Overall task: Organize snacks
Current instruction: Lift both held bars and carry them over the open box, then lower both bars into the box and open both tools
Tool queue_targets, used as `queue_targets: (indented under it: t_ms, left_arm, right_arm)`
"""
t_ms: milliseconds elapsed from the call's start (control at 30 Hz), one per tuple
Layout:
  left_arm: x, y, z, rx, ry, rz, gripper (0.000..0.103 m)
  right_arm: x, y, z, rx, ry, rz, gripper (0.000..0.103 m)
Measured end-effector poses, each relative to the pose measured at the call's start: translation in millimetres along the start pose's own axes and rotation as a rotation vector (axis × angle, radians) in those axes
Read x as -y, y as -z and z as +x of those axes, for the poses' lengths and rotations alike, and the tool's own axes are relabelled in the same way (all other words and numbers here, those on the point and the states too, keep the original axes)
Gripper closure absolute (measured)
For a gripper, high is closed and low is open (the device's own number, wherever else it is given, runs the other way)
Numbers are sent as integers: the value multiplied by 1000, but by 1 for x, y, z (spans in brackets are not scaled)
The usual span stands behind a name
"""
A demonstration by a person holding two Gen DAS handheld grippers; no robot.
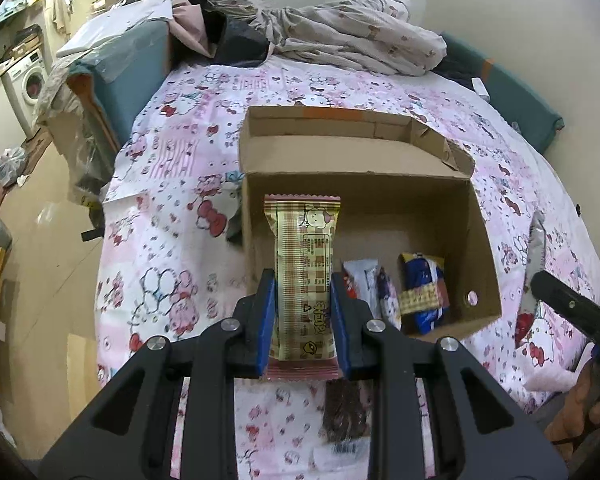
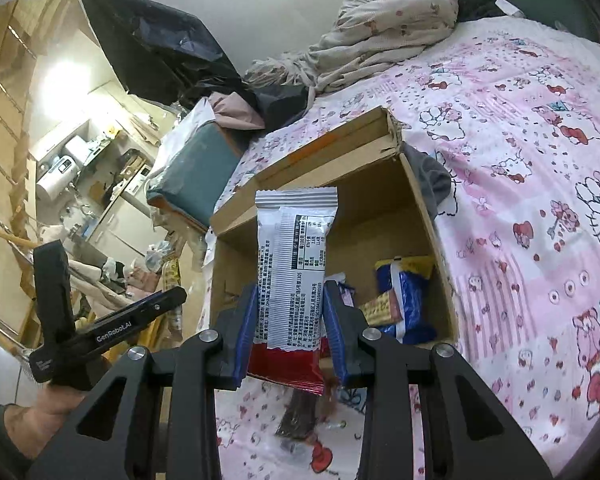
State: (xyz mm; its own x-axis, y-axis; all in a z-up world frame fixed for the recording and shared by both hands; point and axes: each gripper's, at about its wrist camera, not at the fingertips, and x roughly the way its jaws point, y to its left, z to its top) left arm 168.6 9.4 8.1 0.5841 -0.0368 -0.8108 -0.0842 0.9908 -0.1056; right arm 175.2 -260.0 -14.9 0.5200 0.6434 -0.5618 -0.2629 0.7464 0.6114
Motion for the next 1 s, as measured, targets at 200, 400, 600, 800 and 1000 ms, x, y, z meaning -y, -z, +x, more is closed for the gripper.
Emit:
queue_targets:
  t_ms: [200,400,600,800,1000]
  left_arm:
    - [10,-11,25,-9,0,11,81]
    - [16,-12,47,18,-27,47,81]
    - [18,-9,65,26,9,79,81]
    - [22,-4,76,10,29,87,80]
    - [20,-2,81,-8,24,77,80]
  right_arm:
    - [5,-11,23,-17,25,-19,69]
    - [16,-19,51,-52,67,-3,69]
    - [30,-12,71,-124,124,49,69]
    - [35,-5,84,-185,155,56,69]
    - [36,0,93,-234,176,52,68]
